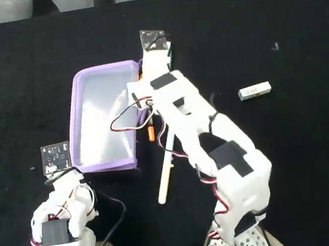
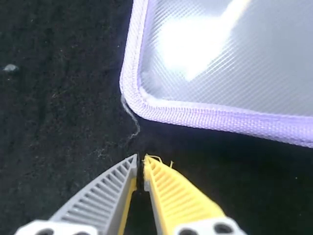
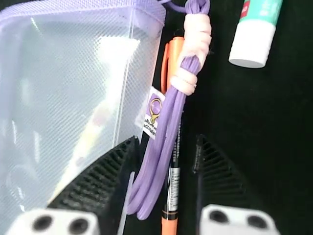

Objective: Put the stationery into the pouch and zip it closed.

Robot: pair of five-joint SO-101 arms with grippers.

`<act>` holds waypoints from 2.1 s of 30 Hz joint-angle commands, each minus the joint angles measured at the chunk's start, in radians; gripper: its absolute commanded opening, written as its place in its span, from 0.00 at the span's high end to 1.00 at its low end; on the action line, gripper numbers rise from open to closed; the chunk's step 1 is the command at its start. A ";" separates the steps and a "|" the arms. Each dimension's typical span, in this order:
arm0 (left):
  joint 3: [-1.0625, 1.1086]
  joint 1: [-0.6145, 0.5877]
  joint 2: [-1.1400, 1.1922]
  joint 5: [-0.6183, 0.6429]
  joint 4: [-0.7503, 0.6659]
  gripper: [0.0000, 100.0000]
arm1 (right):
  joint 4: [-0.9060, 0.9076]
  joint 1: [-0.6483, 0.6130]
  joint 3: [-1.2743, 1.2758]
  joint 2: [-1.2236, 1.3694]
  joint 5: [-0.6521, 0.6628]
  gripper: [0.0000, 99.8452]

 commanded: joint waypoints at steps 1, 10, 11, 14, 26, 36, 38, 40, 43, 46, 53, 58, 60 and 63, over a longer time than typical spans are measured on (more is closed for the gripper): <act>0.021 -0.001 -0.006 0.006 -0.011 0.97 | 0.097 -0.018 -0.130 0.027 -0.003 0.82; 0.021 -0.001 -0.006 0.006 -0.011 0.97 | 0.376 -0.018 -0.404 0.203 -0.009 0.82; 0.021 -0.001 -0.006 0.006 -0.011 0.97 | 0.396 -0.018 -0.433 0.222 -0.009 0.82; 0.021 -0.001 -0.006 0.006 -0.011 0.97 | 0.453 -0.018 -0.518 0.275 -0.005 0.82; 0.021 -0.001 -0.006 0.006 -0.011 0.97 | 0.635 -0.025 -0.753 0.403 0.121 0.98; 0.021 -0.001 -0.006 0.006 -0.011 0.97 | 0.783 -0.009 -0.862 0.332 0.143 0.99; 0.021 -0.001 -0.006 0.006 -0.011 0.97 | 0.813 -0.008 -0.886 0.297 0.201 0.99; 0.021 -0.001 -0.006 0.006 -0.011 0.97 | 0.836 -0.011 -0.912 0.260 0.258 0.99; 0.021 -0.001 -0.006 0.006 -0.011 0.97 | 0.872 -0.012 -0.987 0.193 0.295 0.99; 0.021 -0.001 -0.006 0.006 -0.011 0.97 | 0.916 -0.009 -1.093 0.120 0.296 0.99; 0.021 -0.001 -0.006 0.006 -0.011 0.97 | 0.984 -0.037 -1.336 -0.024 0.474 0.99; 0.021 -0.001 -0.006 0.006 -0.011 0.97 | 0.988 -0.091 -1.354 -0.094 0.534 0.99; 0.021 -0.001 -0.006 0.006 -0.011 0.97 | 0.984 -0.109 -1.362 -0.117 0.535 0.99; 0.021 -0.001 -0.006 0.006 -0.011 0.97 | 0.985 -0.126 -1.374 -0.176 0.537 0.99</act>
